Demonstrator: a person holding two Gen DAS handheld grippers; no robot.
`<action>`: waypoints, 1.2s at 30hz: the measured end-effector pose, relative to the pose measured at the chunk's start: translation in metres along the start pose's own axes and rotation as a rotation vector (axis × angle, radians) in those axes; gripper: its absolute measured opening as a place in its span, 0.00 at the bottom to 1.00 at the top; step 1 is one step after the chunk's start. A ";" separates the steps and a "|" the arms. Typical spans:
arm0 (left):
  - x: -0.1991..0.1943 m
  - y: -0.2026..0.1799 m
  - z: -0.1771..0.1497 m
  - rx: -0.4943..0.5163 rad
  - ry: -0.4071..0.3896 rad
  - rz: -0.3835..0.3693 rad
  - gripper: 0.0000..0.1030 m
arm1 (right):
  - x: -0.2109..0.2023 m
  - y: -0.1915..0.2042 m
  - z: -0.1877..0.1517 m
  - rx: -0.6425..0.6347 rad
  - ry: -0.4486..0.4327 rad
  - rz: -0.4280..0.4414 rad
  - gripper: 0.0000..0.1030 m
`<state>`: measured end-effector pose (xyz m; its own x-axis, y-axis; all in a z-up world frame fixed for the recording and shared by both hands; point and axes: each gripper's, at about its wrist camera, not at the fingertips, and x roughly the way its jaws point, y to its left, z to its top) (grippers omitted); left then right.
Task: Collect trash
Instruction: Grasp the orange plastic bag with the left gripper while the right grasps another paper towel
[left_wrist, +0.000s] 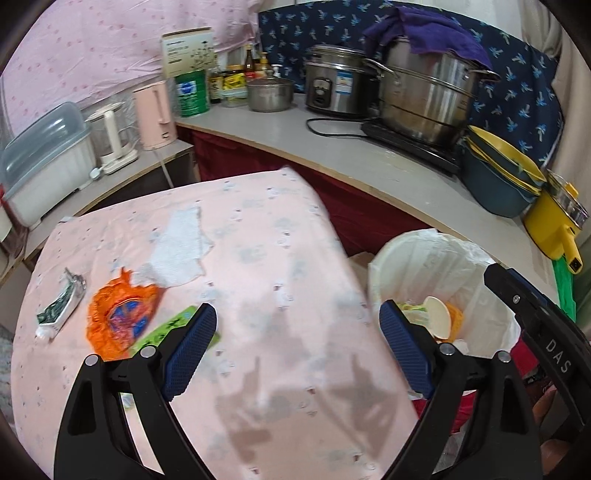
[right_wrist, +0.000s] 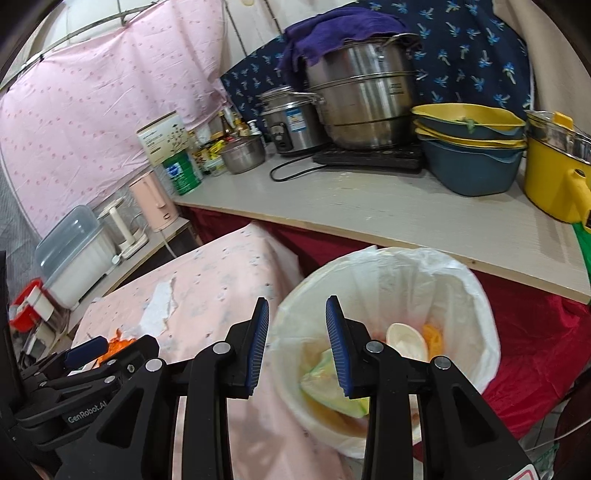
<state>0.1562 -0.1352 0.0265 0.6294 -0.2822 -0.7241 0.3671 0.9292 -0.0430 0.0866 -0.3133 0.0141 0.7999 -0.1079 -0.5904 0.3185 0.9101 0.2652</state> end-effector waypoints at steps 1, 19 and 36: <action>-0.001 0.007 -0.001 -0.009 0.001 0.005 0.83 | 0.001 0.007 -0.001 -0.009 0.003 0.007 0.31; -0.009 0.137 -0.018 -0.197 0.024 0.146 0.83 | 0.033 0.123 -0.024 -0.160 0.089 0.140 0.31; 0.041 0.225 -0.025 -0.308 0.119 0.215 0.82 | 0.125 0.214 -0.043 -0.256 0.229 0.234 0.31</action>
<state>0.2474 0.0678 -0.0298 0.5788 -0.0608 -0.8132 0.0017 0.9973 -0.0734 0.2324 -0.1146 -0.0358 0.6926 0.1787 -0.6989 -0.0183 0.9728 0.2307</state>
